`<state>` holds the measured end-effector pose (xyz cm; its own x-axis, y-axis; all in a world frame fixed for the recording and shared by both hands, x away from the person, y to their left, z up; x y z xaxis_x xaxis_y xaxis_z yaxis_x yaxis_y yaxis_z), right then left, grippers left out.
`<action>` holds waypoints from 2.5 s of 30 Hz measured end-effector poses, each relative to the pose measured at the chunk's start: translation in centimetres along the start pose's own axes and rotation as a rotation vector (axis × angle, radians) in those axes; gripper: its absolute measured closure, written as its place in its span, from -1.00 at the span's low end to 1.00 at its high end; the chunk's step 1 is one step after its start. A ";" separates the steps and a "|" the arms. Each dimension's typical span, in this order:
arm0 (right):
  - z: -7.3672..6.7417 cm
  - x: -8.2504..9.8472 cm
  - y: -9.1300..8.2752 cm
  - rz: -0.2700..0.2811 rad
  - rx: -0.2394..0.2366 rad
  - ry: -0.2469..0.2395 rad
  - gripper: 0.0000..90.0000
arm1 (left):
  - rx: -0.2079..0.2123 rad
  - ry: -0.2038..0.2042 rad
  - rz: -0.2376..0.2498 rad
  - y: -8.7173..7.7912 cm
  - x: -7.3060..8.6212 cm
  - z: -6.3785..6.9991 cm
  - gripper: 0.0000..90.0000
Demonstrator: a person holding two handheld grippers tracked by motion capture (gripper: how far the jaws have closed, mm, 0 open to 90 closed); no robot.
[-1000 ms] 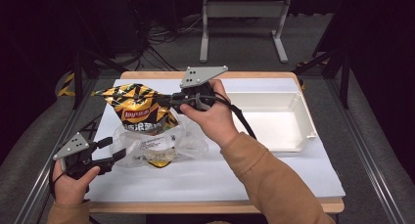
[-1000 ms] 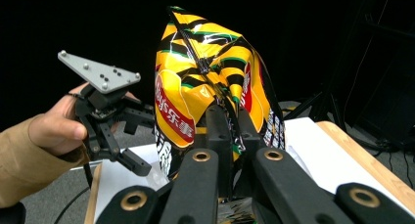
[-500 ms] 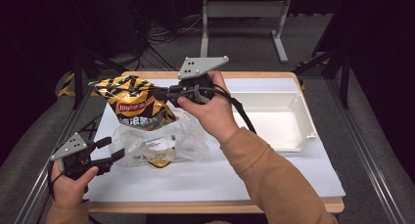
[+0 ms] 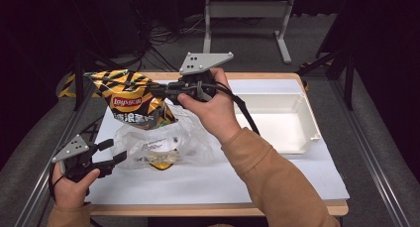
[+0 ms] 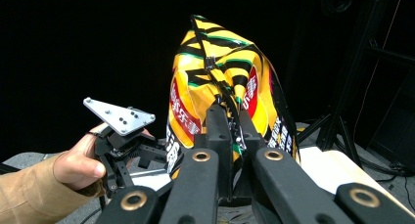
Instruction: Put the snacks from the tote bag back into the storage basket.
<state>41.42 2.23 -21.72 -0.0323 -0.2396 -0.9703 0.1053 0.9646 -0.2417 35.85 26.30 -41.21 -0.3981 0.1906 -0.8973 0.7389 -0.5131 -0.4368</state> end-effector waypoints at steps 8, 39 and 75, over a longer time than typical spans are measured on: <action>-0.3 0.4 1.5 -0.024 -0.018 -0.001 1.00 | 0.002 0.007 -0.004 0.1 0.1 0.2 -0.34; -0.9 -0.3 -4.0 -0.021 -0.007 -0.013 1.00 | -0.001 0.005 0.034 -1.3 -0.4 0.3 -0.36; 1.1 2.8 -15.5 -0.056 0.147 0.046 1.00 | 0.055 0.054 0.027 -0.5 -1.3 2.6 -0.38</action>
<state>40.83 -13.51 -20.74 -0.0874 -0.2840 -0.9548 0.2464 0.9225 -0.2970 34.58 24.11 -39.66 -0.3476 0.2202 -0.9114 0.7176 -0.5632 -0.4097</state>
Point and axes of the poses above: each handheld gripper's, and its own axes: y roughly forward along the jaws, x roughly out of its underside, z roughly to its right, the point moved 6 cm from there along y, roughly forward along the jaws, and after that the axes turned 9 degrees about -x, right-handed, at the moved point
